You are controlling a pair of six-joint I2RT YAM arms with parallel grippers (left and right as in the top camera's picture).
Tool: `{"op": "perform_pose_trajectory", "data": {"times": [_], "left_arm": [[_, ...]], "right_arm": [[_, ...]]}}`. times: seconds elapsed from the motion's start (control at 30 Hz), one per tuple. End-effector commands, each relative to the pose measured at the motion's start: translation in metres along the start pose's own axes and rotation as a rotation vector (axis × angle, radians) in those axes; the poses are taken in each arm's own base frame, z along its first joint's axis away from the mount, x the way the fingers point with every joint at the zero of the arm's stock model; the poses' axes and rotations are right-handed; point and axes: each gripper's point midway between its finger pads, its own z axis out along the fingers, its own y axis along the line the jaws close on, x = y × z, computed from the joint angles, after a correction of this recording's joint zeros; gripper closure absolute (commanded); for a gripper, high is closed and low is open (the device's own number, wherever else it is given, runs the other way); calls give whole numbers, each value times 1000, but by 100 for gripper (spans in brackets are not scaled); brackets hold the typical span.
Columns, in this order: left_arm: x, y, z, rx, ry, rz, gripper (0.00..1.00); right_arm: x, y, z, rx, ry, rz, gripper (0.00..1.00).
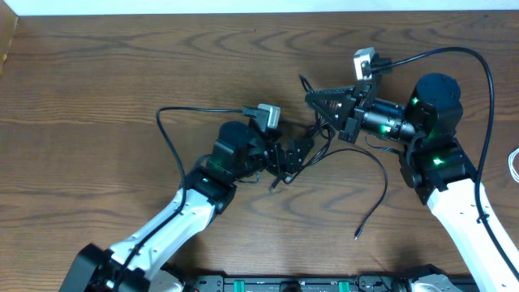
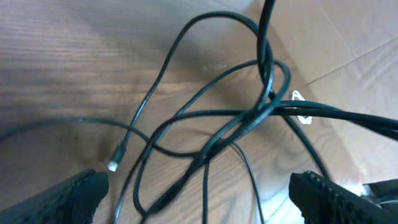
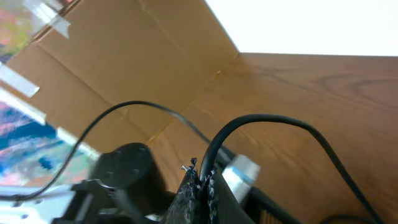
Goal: Untangle cables
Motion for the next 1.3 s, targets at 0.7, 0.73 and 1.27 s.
{"op": "perform_pose_trajectory", "data": {"times": [0.7, 0.73, 1.27], "left_arm": [[-66, 119, -68, -940, -535, 73, 92], [-69, 115, -71, -932, -547, 70, 92], [-33, -29, -62, -160, -158, 280, 92]], "right_arm": [[22, -54, -10, 277, 23, 180, 99], [27, -71, -16, 375, 17, 208, 99], [96, -192, -192, 1598, -35, 412, 99]]}}
